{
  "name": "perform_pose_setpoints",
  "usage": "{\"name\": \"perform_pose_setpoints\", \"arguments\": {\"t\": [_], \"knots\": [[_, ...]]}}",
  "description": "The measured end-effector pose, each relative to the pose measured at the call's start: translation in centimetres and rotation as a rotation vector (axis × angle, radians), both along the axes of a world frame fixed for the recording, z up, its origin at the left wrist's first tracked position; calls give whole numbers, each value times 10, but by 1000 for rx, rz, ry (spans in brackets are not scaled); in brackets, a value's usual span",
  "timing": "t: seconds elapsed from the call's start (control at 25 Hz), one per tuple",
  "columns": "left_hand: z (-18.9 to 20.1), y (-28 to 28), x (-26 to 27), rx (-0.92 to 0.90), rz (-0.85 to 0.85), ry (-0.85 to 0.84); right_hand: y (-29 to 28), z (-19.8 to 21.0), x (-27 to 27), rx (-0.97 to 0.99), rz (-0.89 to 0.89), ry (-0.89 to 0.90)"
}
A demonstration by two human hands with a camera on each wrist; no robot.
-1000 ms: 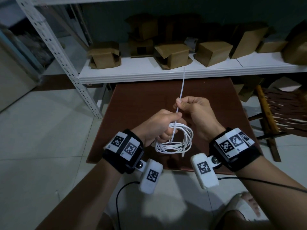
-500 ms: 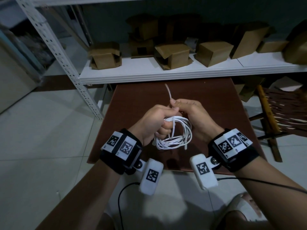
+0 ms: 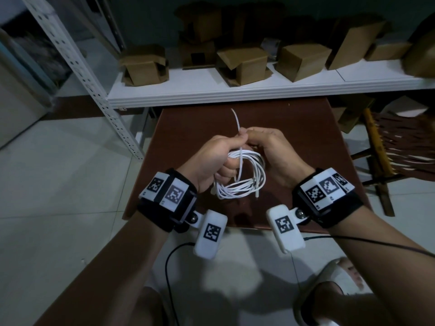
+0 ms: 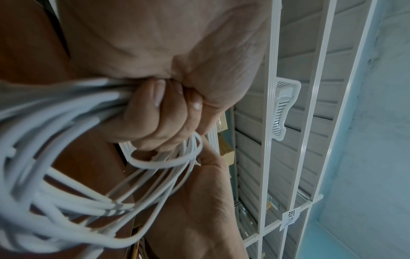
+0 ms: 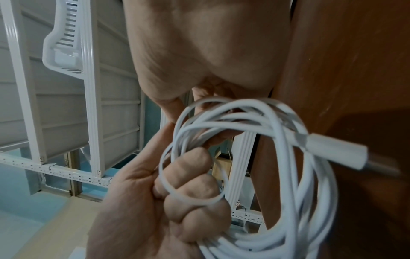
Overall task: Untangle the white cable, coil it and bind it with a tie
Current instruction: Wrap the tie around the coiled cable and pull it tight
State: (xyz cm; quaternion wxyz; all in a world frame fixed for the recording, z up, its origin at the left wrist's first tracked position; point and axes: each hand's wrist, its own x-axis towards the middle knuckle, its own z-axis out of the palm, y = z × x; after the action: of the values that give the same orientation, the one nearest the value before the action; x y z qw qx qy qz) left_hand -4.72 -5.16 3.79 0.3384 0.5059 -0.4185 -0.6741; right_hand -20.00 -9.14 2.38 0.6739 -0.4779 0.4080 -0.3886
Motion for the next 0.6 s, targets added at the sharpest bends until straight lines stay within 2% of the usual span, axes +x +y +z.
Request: {"name": "perform_pose_setpoints", "arguments": {"t": [0.4,0.6], "knots": [[1,1,-7,23,-43,62,-4,4,-6,-61,-35,-36],[0,3,-11,47,-39,44,-5,2,-7,-17,-97,-77]]}}
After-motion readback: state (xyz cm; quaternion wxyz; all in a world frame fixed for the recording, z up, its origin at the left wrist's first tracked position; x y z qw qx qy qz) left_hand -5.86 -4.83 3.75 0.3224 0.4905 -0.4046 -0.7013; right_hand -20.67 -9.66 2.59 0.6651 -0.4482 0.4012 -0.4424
